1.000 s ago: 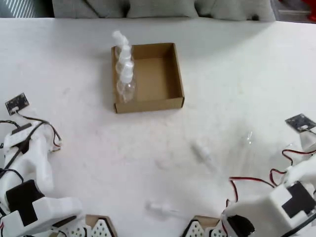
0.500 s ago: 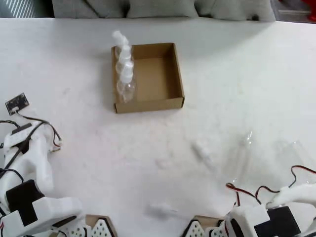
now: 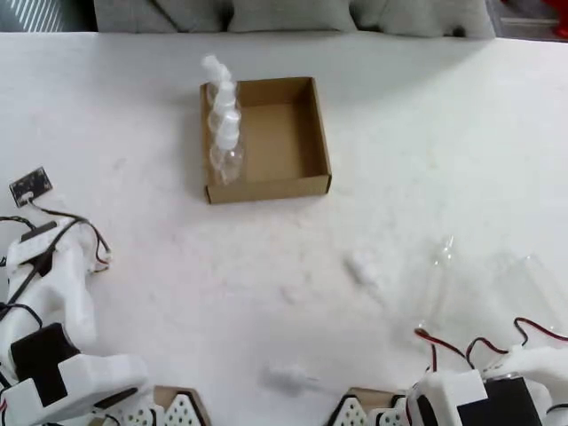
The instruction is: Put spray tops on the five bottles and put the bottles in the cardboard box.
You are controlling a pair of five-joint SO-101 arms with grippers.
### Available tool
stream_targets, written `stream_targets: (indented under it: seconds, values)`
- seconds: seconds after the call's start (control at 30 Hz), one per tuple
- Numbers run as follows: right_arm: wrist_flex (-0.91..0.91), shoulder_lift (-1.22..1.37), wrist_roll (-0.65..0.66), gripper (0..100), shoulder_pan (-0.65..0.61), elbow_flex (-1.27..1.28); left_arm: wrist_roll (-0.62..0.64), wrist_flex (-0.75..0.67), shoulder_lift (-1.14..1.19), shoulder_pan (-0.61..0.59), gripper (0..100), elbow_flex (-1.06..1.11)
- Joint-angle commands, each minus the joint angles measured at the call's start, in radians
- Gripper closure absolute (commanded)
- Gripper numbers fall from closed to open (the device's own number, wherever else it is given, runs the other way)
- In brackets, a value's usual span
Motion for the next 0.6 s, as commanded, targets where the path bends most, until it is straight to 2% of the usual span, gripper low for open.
stream_targets:
  seconds: [0.0, 0.17, 0.43, 0.57]
  values:
    - [-0.194, 0.033, -0.121, 98.2, -0.025, 0.005, -0.015, -0.011, 0.007, -0.002, 98, -0.020]
    - [-0.217, 0.156, -0.176, 98.2, -0.033, -0.087, -0.015, -0.011, 0.007, -0.002, 98, -0.020]
    - [-0.213, 0.429, -0.305, 98.2, -0.053, -0.374, -0.015, -0.011, 0.007, -0.002, 98, -0.020]
    - [-0.117, 0.529, -0.376, 98.2, -0.077, -0.552, -0.015, -0.011, 0.007, -0.002, 98, -0.020]
